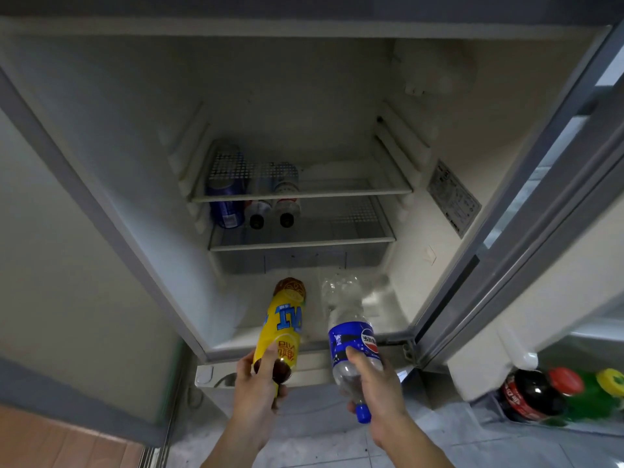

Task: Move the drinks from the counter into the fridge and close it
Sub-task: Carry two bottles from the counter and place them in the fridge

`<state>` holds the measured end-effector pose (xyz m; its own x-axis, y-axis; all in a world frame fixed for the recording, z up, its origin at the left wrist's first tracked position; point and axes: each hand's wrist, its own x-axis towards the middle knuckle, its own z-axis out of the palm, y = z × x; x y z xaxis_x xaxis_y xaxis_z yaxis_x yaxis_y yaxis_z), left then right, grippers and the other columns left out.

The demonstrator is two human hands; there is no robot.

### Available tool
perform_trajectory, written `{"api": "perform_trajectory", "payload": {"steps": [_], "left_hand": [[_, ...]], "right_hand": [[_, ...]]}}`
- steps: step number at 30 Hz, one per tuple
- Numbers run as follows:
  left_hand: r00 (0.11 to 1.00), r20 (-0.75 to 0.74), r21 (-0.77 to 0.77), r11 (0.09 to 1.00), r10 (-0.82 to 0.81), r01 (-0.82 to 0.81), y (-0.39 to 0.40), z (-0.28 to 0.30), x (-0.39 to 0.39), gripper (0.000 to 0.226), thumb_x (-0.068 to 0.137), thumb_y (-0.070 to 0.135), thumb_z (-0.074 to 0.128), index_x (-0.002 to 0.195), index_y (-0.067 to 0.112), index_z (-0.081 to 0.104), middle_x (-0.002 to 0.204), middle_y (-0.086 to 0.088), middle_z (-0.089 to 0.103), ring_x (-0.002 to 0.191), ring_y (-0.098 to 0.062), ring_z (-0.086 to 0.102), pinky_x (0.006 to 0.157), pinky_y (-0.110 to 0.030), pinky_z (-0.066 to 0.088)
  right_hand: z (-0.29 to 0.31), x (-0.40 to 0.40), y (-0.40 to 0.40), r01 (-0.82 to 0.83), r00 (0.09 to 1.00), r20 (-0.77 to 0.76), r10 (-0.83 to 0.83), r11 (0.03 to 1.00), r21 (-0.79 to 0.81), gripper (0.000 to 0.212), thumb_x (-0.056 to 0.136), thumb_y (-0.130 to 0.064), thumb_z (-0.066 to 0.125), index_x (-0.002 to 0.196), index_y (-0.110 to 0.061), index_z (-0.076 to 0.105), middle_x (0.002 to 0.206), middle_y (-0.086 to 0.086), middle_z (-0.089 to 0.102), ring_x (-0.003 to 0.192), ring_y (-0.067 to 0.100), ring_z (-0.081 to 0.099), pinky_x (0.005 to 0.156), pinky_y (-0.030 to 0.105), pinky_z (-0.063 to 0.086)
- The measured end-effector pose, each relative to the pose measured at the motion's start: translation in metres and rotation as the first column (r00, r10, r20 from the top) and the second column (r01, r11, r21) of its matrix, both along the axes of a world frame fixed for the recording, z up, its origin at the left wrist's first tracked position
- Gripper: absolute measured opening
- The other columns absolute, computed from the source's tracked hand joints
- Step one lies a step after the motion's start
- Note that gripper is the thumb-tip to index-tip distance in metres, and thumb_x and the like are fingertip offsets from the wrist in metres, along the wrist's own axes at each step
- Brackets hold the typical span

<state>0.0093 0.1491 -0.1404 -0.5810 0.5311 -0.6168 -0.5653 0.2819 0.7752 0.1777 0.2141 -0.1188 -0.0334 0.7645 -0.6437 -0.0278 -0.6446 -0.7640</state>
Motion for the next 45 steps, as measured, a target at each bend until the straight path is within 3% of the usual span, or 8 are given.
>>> {"api": "perform_trajectory", "payload": {"steps": [15,19,22,26,32,35,39,45], "left_hand": [[0.956,-0.281,0.263,0.951,-0.084,0.161,0.126,0.088,0.021,0.050,0.086,0.042,0.071,0.124,0.028,0.041,0.093,-0.012,0.066,0.044,-0.010,0.059,0.041,-0.023,0.046],[0.907,-0.401,0.272,0.929,-0.126,0.249,0.154,0.083,0.017,0.062,0.092,0.016,0.067,0.145,0.025,0.036,0.110,-0.007,0.066,0.080,-0.010,0.070,0.063,-0.030,0.058],[0.667,-0.692,0.044,0.906,-0.276,0.421,0.163,0.077,0.011,0.074,0.093,0.013,0.064,0.153,0.027,0.025,0.148,-0.009,0.044,0.122,-0.023,0.057,0.094,-0.028,0.047],[0.353,-0.820,-0.220,0.818,-0.450,0.531,0.166,0.075,0.002,0.069,0.097,0.022,0.059,0.154,0.035,0.022,0.162,-0.014,0.011,0.121,-0.034,0.059,0.089,-0.027,0.048],[-0.179,-0.919,-0.394,0.840,-0.352,0.373,0.153,0.065,-0.011,0.040,0.091,0.020,0.067,0.129,0.028,0.061,0.149,-0.014,0.044,0.115,-0.038,0.059,0.077,-0.046,0.060],[-0.287,-0.906,-0.398,0.860,-0.312,0.319,0.156,0.064,-0.017,0.036,0.080,0.017,0.079,0.114,0.026,0.071,0.136,-0.017,0.058,0.109,-0.042,0.063,0.077,-0.052,0.059],[-0.313,-0.883,-0.438,0.855,-0.351,0.278,0.167,0.071,-0.019,0.037,0.081,0.018,0.079,0.114,0.030,0.071,0.136,-0.014,0.059,0.115,-0.040,0.060,0.087,-0.052,0.054],[-0.419,-0.683,-0.705,0.690,-0.598,0.165,0.197,0.076,-0.026,0.070,0.096,0.028,0.055,0.150,0.051,0.017,0.166,-0.008,0.002,0.147,-0.032,0.018,0.115,-0.046,0.024]], "right_hand": [[0.073,-0.027,0.122,-0.036,0.997,0.080,0.009,0.937,0.349,0.055,0.067,-0.045,0.085,0.110,-0.032,0.053,0.098,-0.005,0.065,0.081,0.016,0.065,0.050,0.028,0.055],[0.065,-0.035,0.145,-0.150,0.977,0.207,0.056,0.870,0.469,0.073,0.064,-0.041,0.089,0.123,-0.035,0.046,0.108,-0.006,0.065,0.088,0.014,0.065,0.060,0.030,0.059],[0.053,-0.037,0.155,-0.222,0.947,0.316,0.055,0.824,0.521,0.101,0.062,-0.040,0.091,0.145,-0.031,0.035,0.131,0.001,0.055,0.113,0.022,0.060,0.091,0.039,0.057],[0.047,-0.036,0.152,-0.233,0.942,0.335,0.014,0.745,0.625,0.103,0.068,-0.033,0.090,0.151,-0.030,0.029,0.145,0.003,0.042,0.127,0.016,0.048,0.098,0.029,0.049],[0.023,-0.025,0.122,-0.364,0.904,0.428,0.005,0.534,0.763,0.078,0.090,-0.027,0.071,0.153,-0.026,0.025,0.157,0.002,0.030,0.138,0.016,0.041,0.094,0.006,0.043],[0.025,-0.030,0.127,-0.408,0.872,0.489,-0.020,0.522,0.749,0.074,0.096,-0.029,0.061,0.157,-0.020,0.020,0.162,0.008,0.023,0.145,0.020,0.035,0.099,0.008,0.042],[0.032,-0.041,0.149,-0.466,0.836,0.549,-0.004,0.524,0.713,0.072,0.099,-0.024,0.055,0.158,-0.020,0.013,0.164,0.010,0.016,0.148,0.026,0.030,0.110,0.041,0.045],[0.040,-0.061,0.189,-0.591,0.708,0.706,0.006,0.552,0.588,0.089,0.091,-0.013,0.066,0.157,-0.026,0.007,0.165,0.008,0.012,0.148,0.032,0.024,0.113,0.048,0.037]]}}
